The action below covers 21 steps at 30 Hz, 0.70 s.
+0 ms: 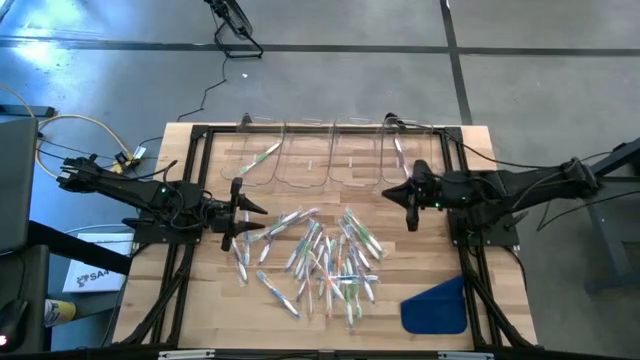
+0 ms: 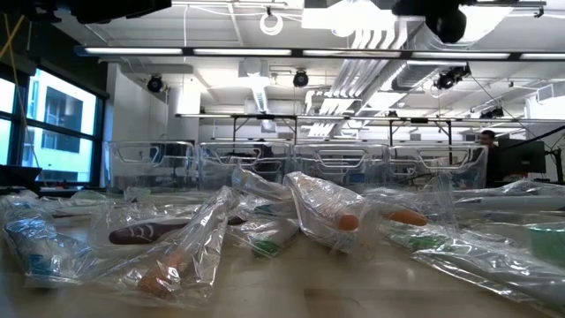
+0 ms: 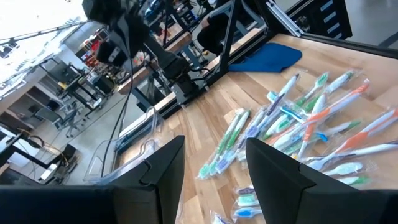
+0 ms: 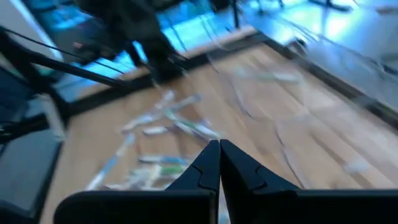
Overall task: Pick & Place Toothbrushes
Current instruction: Put the green toothbrush into the left transparent bin
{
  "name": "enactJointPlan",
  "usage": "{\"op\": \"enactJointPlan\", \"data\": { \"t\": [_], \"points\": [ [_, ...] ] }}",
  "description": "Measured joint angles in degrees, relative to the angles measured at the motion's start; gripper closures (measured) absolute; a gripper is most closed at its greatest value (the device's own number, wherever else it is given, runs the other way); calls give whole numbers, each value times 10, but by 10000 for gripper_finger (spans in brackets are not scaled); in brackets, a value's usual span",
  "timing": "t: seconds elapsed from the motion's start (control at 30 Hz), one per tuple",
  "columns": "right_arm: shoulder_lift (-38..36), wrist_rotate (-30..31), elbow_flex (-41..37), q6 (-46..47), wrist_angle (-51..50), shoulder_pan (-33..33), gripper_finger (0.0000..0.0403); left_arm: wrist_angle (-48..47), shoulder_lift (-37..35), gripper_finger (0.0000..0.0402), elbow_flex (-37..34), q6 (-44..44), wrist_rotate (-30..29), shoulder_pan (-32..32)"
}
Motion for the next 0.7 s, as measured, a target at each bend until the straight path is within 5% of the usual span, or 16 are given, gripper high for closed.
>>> {"op": "enactJointPlan", "data": {
  "t": [0.23,0.7],
  "points": [
    [0,2,0,-67,48,21,399,0,0,236,0,-2,0,0],
    [39,16,-1,-37,44,22,399,0,0,236,0,-11,0,0]
  ]
}}
